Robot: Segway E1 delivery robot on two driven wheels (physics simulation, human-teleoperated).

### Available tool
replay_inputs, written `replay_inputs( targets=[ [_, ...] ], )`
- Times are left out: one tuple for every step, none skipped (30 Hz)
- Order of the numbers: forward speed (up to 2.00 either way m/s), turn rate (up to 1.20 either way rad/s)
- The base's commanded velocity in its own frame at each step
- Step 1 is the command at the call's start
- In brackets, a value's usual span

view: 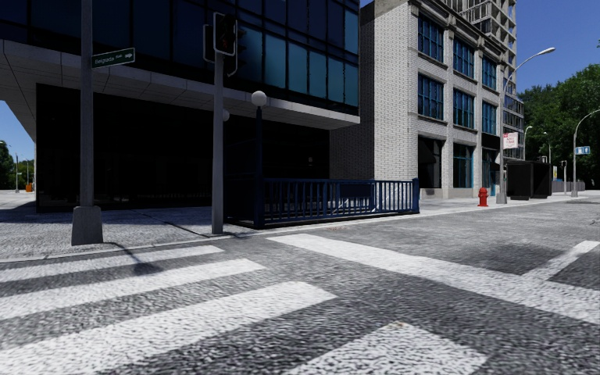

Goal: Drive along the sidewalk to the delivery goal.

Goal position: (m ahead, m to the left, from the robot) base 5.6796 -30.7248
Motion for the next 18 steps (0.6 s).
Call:
replay_inputs(
  targets=[
    [0.00,0.00],
    [0.00,0.00],
    [0.00,0.00],
    [0.00,0.00],
    [0.00,0.00],
    [0.00,0.00],
    [0.00,0.00],
    [0.00,0.00],
    [0.00,0.00],
    [0.00,0.00],
    [0.00,0.00],
    [0.00,0.00],
    [0.00,0.00],
    [0.00,0.00],
    [0.00,0.00],
    [0.00,0.00],
    [0.00,0.00],
    [0.00,0.00]
  ],
)
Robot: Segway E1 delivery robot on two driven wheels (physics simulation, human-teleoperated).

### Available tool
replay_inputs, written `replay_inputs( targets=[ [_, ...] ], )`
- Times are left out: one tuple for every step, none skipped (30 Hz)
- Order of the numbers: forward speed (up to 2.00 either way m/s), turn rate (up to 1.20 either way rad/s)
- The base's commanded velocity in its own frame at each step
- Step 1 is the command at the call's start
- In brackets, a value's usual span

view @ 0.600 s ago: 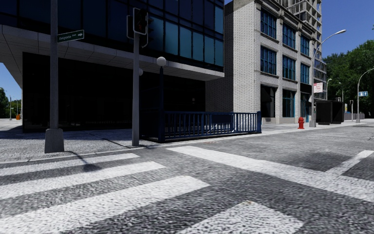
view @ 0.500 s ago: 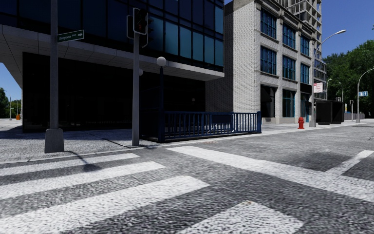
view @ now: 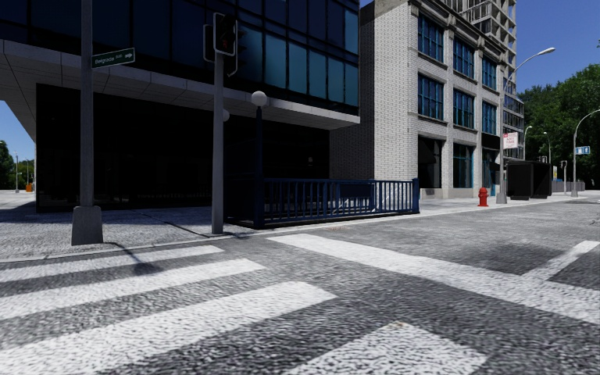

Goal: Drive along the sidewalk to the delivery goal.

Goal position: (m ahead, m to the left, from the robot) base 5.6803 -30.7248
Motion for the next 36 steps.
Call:
replay_inputs(
  targets=[
    [0.00,0.00],
    [0.00,0.00],
    [0.00,0.00],
    [0.00,0.00],
    [0.00,0.00],
    [0.00,0.00],
    [0.00,0.00],
    [0.00,0.00],
    [0.00,0.00],
    [0.00,0.00],
    [0.00,0.00],
    [0.00,0.00],
    [0.06,0.00],
    [0.21,-0.04],
    [0.21,-0.04],
    [0.30,-0.18],
    [0.37,-0.28],
    [0.50,-0.36],
    [0.64,-0.39],
    [0.64,-0.39],
    [0.73,-0.40],
    [0.79,-0.42],
    [0.81,-0.49],
    [0.85,-0.57],
    [0.85,-0.57],
    [0.87,-0.61],
    [0.90,-0.61],
    [0.94,-0.62],
    [0.94,-0.62],
    [0.99,-0.62],
    [1.04,-0.62],
    [1.12,-0.62],
    [1.18,-0.62],
    [1.18,-0.62],
    [1.21,-0.63],
    [1.22,-0.68]
  ],
)
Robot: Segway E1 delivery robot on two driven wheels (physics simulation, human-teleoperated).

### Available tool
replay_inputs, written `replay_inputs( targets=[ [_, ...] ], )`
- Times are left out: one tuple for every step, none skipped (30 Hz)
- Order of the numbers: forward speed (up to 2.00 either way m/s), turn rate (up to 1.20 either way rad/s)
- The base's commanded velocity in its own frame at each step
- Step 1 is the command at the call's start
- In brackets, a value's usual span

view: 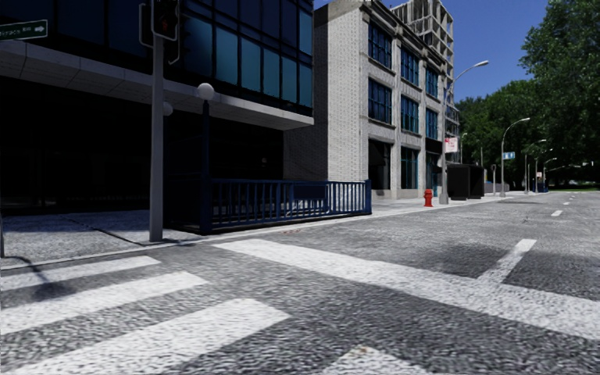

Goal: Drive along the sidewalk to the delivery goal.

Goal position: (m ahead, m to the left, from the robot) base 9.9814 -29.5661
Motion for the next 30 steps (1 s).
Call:
replay_inputs(
  targets=[
    [1.22,-0.70],
    [1.22,-0.70],
    [1.22,-0.70],
    [1.22,-0.70],
    [1.22,-0.70],
    [1.22,-0.70],
    [1.22,-0.70],
    [1.22,-0.70],
    [1.23,-0.70],
    [1.23,-0.70],
    [1.23,-0.70],
    [1.24,-0.70],
    [1.24,-0.70],
    [1.24,-0.70],
    [1.24,-0.70],
    [1.24,-0.70],
    [1.24,-0.70],
    [1.14,0.00],
    [0.33,0.00],
    [0.33,0.00],
    [0.00,0.00],
    [0.00,0.00],
    [0.00,0.00],
    [0.00,0.00],
    [0.00,0.00],
    [0.00,0.00],
    [0.00,0.00],
    [0.00,0.00],
    [0.00,0.00],
    [0.00,0.00]
  ],
)
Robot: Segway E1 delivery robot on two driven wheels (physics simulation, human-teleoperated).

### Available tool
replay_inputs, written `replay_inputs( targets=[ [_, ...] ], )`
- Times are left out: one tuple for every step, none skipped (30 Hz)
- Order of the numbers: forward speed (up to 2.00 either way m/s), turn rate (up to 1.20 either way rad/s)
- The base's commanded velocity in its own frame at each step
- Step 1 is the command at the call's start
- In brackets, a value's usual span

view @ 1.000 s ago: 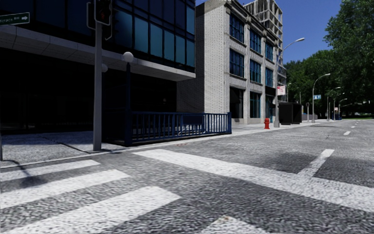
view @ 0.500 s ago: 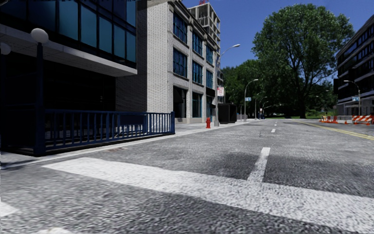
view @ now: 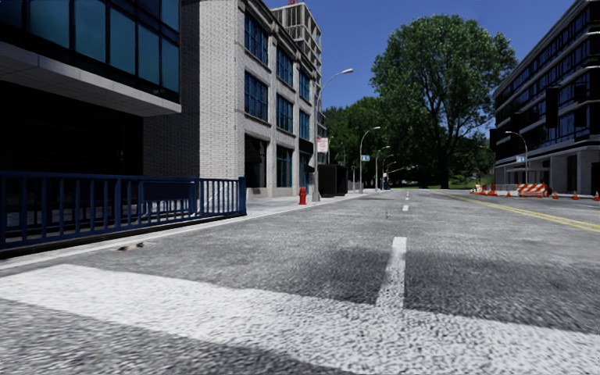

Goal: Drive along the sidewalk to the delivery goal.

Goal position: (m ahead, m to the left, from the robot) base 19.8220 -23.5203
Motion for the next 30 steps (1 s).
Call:
replay_inputs(
  targets=[
    [0.00,0.00],
    [0.00,-0.07],
    [0.00,-0.07],
    [0.00,-0.22],
    [0.00,-0.37],
    [-0.22,-0.51],
    [-0.32,-0.56],
    [-0.32,-0.56],
    [-0.36,-0.58],
    [-0.42,-0.61],
    [-0.47,-0.62],
    [-0.47,-0.62],
    [-0.53,-0.63],
    [-0.56,-0.63],
    [-0.58,-0.66],
    [-0.58,-0.66],
    [-0.58,-0.66],
    [-0.58,-0.66],
    [-0.59,-0.66],
    [-0.60,-0.66],
    [-0.60,-0.66],
    [-0.60,-0.66],
    [-0.60,-0.66],
    [-0.60,-0.66],
    [-0.60,-0.66],
    [-0.61,-0.66],
    [-0.61,-0.66],
    [-0.61,-0.66],
    [-0.62,-0.66],
    [-0.66,-0.66]
  ],
)
